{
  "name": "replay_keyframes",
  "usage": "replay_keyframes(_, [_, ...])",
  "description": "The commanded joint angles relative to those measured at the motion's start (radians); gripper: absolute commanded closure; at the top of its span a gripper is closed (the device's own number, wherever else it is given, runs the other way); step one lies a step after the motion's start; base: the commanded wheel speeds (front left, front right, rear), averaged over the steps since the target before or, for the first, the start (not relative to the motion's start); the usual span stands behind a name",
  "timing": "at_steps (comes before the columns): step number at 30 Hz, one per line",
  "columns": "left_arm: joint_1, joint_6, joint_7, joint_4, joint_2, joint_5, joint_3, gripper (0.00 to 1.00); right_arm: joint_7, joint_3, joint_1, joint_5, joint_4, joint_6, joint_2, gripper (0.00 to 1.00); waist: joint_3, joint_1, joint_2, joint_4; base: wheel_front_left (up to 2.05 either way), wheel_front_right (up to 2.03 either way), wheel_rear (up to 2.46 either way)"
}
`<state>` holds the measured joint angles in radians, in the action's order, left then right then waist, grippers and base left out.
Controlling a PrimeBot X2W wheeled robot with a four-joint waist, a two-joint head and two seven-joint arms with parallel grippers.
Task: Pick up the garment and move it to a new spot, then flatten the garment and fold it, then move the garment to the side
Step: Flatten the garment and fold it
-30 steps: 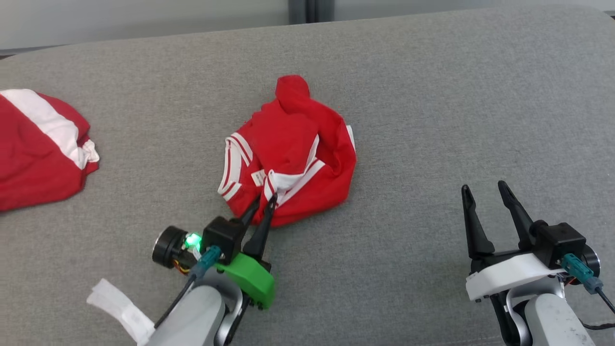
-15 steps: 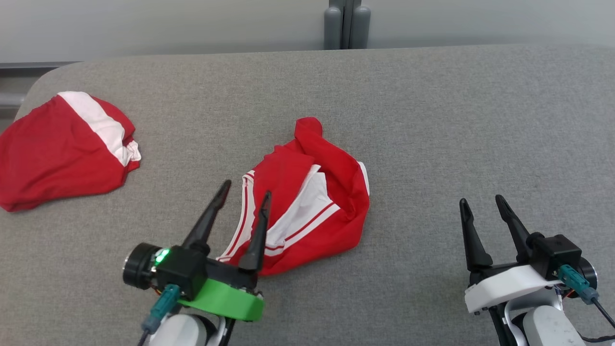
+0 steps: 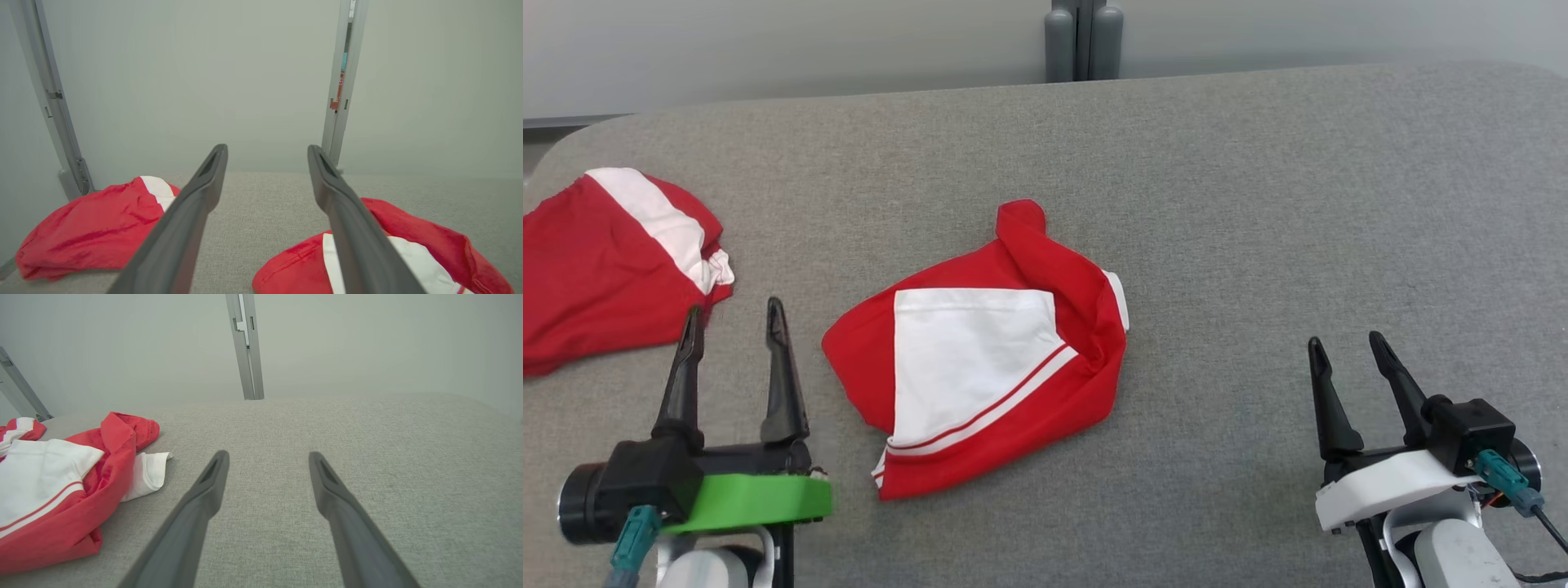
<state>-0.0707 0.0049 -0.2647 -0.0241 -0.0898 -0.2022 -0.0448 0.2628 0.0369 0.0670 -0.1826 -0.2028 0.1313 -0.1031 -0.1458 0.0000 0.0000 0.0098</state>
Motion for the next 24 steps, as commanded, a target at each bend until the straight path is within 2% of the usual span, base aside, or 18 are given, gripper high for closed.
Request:
replay_keyframes(1, [0.028, -0.004, 0.001, 0.011, 0.004, 0.002, 0.014, 0.0, 0.003, -0.002, -0.006, -0.001, 0.0, -0.001, 0.001, 0.0, -0.001, 0.0, 0.0, -0.003, 0.0, 0.0, 0.0])
replay_keyframes(9, [0.072, -0.05, 0.0, 0.074, 0.028, 0.031, 0.075, 0.0, 0.003, -0.002, -0.002, 0.001, -0.007, -0.001, 0.003, 0.0, 0.005, 0.0, 0.0, -0.01, 0.0, 0.0, 0.0])
replay_keyframes(16, [-0.049, -0.11, 0.0, 0.159, 0.026, 0.069, 0.005, 0.0, 0.003, 0.011, 0.018, 0.004, -0.005, -0.001, -0.005, 0.0, -0.009, 0.0, 0.0, -0.028, 0.0, 0.0, 0.0])
replay_keyframes(24, [-0.227, -0.135, 0.001, 0.367, -0.019, 0.044, -0.086, 0.0, 0.003, 0.02, 0.038, -0.009, -0.01, -0.001, -0.014, 0.0, -0.042, 0.0, 0.0, -0.071, 0.0, 0.0, 0.0])
